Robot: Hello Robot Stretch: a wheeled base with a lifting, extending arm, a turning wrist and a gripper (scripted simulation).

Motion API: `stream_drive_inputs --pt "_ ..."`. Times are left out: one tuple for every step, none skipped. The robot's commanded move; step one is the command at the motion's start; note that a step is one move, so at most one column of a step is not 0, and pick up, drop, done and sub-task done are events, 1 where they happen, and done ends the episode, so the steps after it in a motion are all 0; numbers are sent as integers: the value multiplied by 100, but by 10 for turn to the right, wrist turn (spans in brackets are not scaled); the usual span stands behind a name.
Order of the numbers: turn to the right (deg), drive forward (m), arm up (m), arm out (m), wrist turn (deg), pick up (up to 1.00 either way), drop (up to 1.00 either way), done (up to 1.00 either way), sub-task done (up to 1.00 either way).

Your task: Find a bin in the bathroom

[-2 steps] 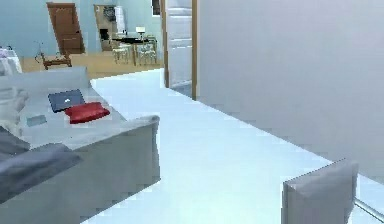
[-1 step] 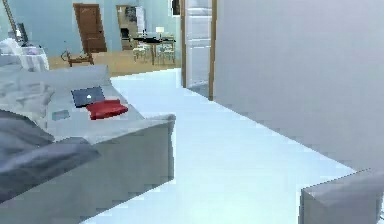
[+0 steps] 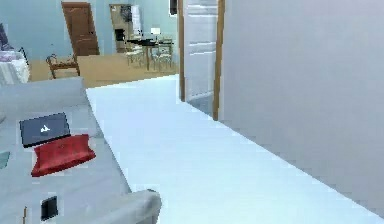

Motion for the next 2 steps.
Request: stream_drive_inputs --pt "390 0 0 0 0 0 0 0 0" --pt "0 15 0 0 0 0 0 0 0"
